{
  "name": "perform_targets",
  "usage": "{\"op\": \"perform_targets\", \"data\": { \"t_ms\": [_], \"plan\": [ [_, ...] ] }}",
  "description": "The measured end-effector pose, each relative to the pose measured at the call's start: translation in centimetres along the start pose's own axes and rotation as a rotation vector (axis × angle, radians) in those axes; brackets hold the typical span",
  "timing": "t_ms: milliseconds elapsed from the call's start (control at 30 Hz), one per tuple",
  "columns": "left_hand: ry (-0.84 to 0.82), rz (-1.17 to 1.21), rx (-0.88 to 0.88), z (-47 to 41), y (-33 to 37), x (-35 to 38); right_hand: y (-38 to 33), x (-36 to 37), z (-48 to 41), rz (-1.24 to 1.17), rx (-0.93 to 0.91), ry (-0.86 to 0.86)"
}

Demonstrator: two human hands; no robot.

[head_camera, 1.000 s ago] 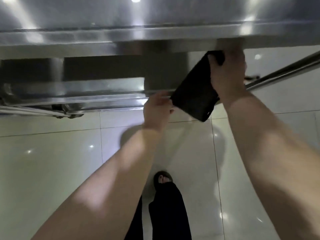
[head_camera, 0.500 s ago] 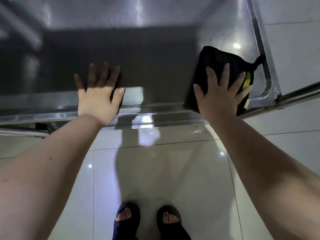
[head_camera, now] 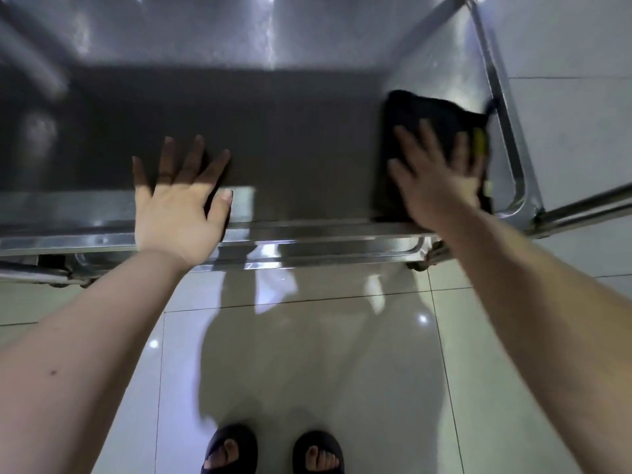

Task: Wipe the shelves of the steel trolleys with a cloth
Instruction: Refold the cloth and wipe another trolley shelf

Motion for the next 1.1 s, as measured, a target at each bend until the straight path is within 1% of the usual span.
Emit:
{"op": "perform_targets", "data": {
  "t_ms": [67,100,167,233,267,300,400,433,467,533,600,700,767,800,833,867,900,967,1000,1033,1100],
  "plan": [
    [0.024,0.012,0.006,0.0,0.2,-0.1,6.3,-0.1,0.8,-0.027,0.176,-0.082],
    [0.034,0.012,0.008,0.0,0.2,-0.1,7.6,0.1,1.1,-0.013,0.22,-0.121],
    [0.043,0.009,0.013,0.0,0.3,-0.2,6.6,0.4,0.7,-0.009,0.271,-0.129],
    [0.041,0.01,0.021,-0.1,0.3,-0.2,2.3,0.2,-0.8,-0.041,0.285,-0.067],
    [0.038,0.014,0.023,-0.1,0.4,-0.1,-1.0,0.1,-1.8,-0.053,0.23,-0.035],
    [0.037,0.023,0.02,-0.1,0.4,-0.1,-5.0,0.0,-2.8,-0.057,0.123,-0.014],
    [0.045,0.061,-0.009,-0.1,0.2,0.0,-18.7,0.2,-3.0,-0.049,-0.303,0.024],
    [0.051,0.083,-0.028,0.0,-0.1,0.1,-21.9,0.4,-2.2,-0.051,-0.42,0.018],
    [0.055,0.105,-0.046,0.0,-0.3,0.0,-23.7,0.6,-1.6,-0.053,-0.498,0.012],
    [0.04,0.13,-0.054,-0.1,-0.3,-0.2,-22.7,0.4,-1.9,-0.058,-0.546,0.06],
    [-0.005,0.121,-0.057,0.1,0.0,-0.1,-17.3,-0.1,-3.9,-0.017,-0.46,0.115],
    [-0.029,0.071,-0.051,0.1,0.2,-0.4,-5.2,-1.2,-6.8,-0.002,-0.137,0.103],
    [0.012,0.012,0.095,-1.1,0.8,-1.0,0.5,-1.1,-7.2,-0.048,0.032,0.07],
    [0.053,-0.018,0.18,-2.2,0.9,-1.4,1.7,-0.8,-7.4,-0.046,0.063,0.054],
    [0.107,-0.032,0.231,-3.8,0.8,-1.8,2.0,-0.5,-7.8,-0.03,0.076,0.048],
    [0.126,-0.027,0.236,-5.5,0.3,-2.1,1.8,-0.3,-8.4,-0.016,0.088,0.05],
    [0.125,0.0,0.217,-7.2,-0.2,-2.2,1.2,-0.3,-9.1,-0.016,0.108,0.056],
    [0.074,0.073,0.154,-9.9,-1.3,-1.0,-0.4,-0.6,-10.5,-0.05,0.163,0.071],
    [0.064,0.068,0.145,-10.9,-1.8,-0.1,-1.7,-0.9,-11.1,-0.067,0.173,0.089],
    [0.07,0.05,0.14,-11.6,-2.2,0.6,-3.8,-1.2,-11.8,-0.075,0.149,0.107],
    [0.09,0.032,0.115,-12.4,-2.8,1.1,-10.6,-1.4,-12.6,-0.064,-0.007,0.111]
  ]
}}
Point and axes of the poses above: each hand's wrist, its own z-axis away from the middle knuckle, its own x-axis out of the palm, y = z × x, the point moved 7 cm from there along -z, towards the middle knuckle, and after that the axes turned 13 degrees about -x, right-handed, at the moved point
